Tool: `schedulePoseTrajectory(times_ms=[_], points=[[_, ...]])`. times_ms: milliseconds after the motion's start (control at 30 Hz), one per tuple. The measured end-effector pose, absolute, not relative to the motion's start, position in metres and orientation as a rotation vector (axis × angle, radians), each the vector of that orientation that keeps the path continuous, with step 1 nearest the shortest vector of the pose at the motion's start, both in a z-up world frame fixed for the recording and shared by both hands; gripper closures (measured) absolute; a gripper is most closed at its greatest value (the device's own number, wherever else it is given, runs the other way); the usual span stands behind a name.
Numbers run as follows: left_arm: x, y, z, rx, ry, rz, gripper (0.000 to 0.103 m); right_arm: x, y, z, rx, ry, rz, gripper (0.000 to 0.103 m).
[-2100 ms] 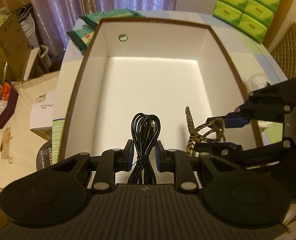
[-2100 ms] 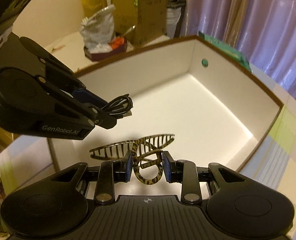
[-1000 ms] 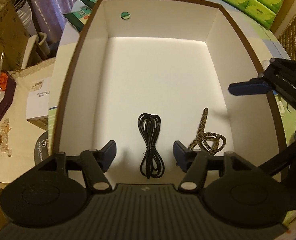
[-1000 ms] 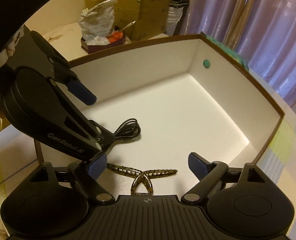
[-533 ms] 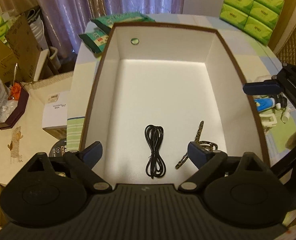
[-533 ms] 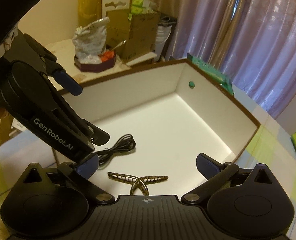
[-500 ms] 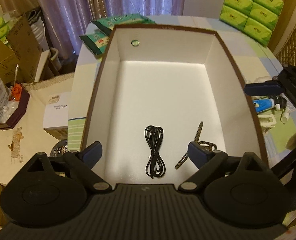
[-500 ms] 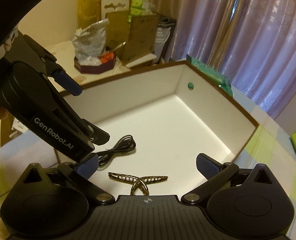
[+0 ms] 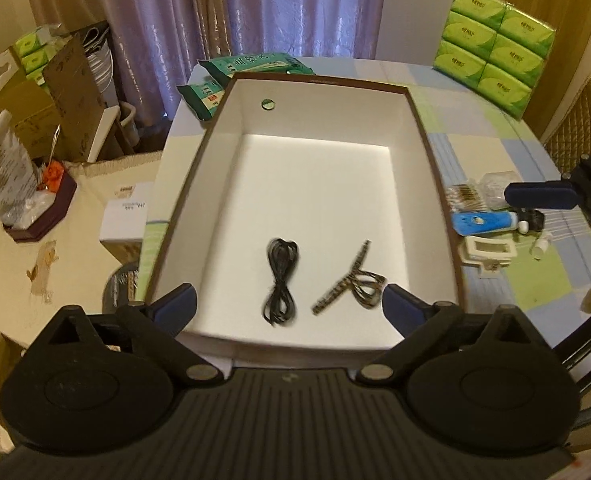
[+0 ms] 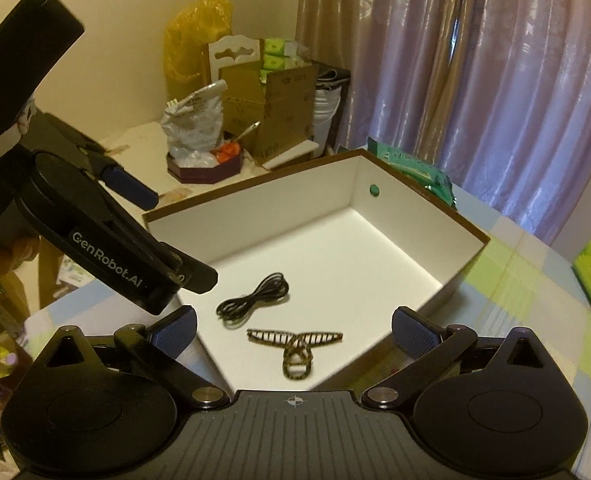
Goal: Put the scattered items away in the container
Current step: 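Withdraw both tools from the box back toward the remaining items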
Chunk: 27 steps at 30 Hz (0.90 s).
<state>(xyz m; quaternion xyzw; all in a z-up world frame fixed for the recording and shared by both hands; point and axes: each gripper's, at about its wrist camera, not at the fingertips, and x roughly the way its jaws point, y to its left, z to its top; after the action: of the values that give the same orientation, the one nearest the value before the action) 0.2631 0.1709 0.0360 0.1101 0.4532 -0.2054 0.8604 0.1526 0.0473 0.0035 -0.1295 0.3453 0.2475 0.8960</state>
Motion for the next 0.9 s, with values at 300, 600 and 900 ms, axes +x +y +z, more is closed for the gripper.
schedulePoseTrajectory(times_ms=[300,600,900], points=[[0.213,0.157,0.034,0.183,0.988,-0.411,0.005,0.111,0.008,0.008,-0.231,0.730,0.538,0.002],[0.179,0.128,0.035,0.181,1.005,-0.432,0.005,0.082,-0.037,0.009,-0.190,0.751,0.521,0.002],[0.158,0.086,0.032,0.184,1.010,-0.503,0.005,0.060,-0.095,0.002,-0.119,0.799,0.434,0.002]])
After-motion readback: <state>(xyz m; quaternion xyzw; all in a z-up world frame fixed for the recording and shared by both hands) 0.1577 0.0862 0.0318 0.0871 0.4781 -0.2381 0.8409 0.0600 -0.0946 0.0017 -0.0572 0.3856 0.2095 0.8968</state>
